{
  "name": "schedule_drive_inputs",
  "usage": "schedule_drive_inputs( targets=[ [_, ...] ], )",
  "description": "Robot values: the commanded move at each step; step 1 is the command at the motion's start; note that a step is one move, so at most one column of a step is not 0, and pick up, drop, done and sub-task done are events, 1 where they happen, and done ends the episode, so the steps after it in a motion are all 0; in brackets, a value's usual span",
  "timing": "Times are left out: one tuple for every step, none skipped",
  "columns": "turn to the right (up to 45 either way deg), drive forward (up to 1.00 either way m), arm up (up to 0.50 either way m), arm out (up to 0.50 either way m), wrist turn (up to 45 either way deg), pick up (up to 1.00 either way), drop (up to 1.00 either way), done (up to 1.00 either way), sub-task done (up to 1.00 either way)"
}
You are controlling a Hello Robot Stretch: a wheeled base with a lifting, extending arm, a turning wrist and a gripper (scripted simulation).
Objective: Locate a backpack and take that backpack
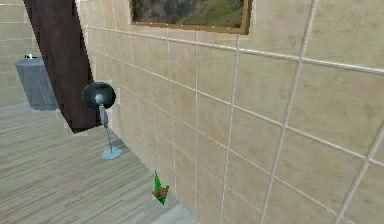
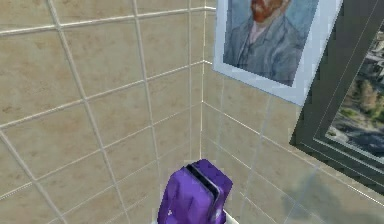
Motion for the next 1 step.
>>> schedule_drive_inputs(
  targets=[
    [0.0, 0.0, 0.0, 0.0, 0.0, 1.0, 0.0, 0.0, 0.0]
  ],
)
